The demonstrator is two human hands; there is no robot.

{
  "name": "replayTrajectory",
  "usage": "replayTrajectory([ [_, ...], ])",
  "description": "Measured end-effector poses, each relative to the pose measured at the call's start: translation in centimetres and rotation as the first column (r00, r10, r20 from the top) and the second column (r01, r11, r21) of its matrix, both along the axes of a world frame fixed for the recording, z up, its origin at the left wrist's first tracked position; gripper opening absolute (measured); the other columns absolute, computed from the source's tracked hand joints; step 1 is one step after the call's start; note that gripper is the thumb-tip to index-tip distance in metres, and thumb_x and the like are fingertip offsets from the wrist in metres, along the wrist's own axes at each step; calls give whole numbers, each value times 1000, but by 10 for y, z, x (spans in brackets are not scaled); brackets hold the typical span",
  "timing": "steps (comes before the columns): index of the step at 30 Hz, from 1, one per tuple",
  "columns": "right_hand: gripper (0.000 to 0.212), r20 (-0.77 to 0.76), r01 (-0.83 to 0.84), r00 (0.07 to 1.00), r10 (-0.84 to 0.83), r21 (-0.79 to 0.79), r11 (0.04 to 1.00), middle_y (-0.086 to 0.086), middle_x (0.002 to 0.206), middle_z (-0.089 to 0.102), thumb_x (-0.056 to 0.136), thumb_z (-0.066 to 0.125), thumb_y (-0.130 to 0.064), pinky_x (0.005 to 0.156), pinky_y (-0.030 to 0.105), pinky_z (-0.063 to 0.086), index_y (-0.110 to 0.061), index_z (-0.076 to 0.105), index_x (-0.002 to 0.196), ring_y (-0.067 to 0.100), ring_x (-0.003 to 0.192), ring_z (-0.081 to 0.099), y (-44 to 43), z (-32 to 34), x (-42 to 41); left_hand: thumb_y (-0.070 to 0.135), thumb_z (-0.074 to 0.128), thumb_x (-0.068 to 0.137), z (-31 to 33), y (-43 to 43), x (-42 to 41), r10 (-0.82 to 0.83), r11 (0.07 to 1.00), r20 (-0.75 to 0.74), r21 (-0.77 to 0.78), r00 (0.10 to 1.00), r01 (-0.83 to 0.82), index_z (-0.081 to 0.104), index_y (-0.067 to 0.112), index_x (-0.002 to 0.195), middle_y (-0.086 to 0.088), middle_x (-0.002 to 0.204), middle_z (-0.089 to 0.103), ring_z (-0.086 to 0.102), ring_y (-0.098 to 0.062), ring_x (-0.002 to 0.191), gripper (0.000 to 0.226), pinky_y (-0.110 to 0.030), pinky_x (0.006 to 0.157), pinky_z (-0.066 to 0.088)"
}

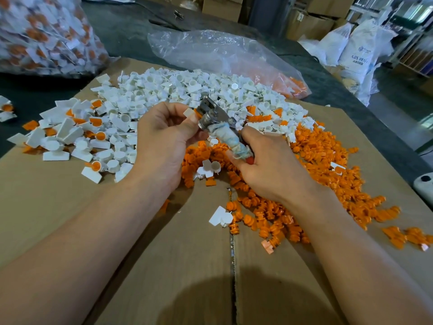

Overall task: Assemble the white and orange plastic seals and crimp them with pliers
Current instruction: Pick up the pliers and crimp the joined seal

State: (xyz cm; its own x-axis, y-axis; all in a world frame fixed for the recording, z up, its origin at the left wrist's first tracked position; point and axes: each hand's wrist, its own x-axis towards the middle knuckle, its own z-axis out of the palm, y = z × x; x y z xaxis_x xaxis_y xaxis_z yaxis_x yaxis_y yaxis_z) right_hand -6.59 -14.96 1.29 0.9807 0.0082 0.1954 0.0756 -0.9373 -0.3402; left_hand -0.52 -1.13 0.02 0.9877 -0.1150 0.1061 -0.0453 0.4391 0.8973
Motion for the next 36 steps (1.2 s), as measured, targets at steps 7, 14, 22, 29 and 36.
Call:
replayTrajectory([
  [7,18,-22,5,1000,-6,-35,999,-8,66,42,87,58,-24,49,30,35,-20,40,90,16,61,45,0,1,0,-12,55,84,0,-1,-1,5,1000,-4,3,1000,-5,54,8,69,-4,68,58,62,-11,58,25,-20,56,53],
  [14,22,16,11,1000,-9,-89,996,-8,64,39,86,57,-23,46,28,32,-21,36,88,21,63,45,0,-1,0,-13,55,83,0,-1,-1,8,1000,-7,5,1000,-8,54,8,70,-4,66,57,61,-12,57,25,-23,57,55],
  [22,29,58,29,998,-26,-63,998,-12,64,38,86,59,-34,47,26,28,-23,33,84,6,58,39,-2,-4,-1,-12,56,82,3,0,-2,-23,999,-33,-27,999,22,54,8,69,-4,68,56,62,-13,62,24,-21,57,54],
  [29,43,125,234,966,-227,-42,971,-13,73,40,78,51,-62,48,24,28,-23,37,91,4,63,41,-22,-2,2,-8,58,83,3,4,0,-66,994,-126,-96,990,54,58,4,73,-5,59,66,71,-22,69,16,-18,56,54],
  [36,53,91,407,912,-399,-91,909,-1,92,50,75,55,-64,51,28,27,-18,42,97,16,79,44,-49,-3,8,-1,66,81,1,4,-6,-15,980,83,197,996,-2,66,14,71,4,56,66,66,-14,57,18,-21,53,54],
])
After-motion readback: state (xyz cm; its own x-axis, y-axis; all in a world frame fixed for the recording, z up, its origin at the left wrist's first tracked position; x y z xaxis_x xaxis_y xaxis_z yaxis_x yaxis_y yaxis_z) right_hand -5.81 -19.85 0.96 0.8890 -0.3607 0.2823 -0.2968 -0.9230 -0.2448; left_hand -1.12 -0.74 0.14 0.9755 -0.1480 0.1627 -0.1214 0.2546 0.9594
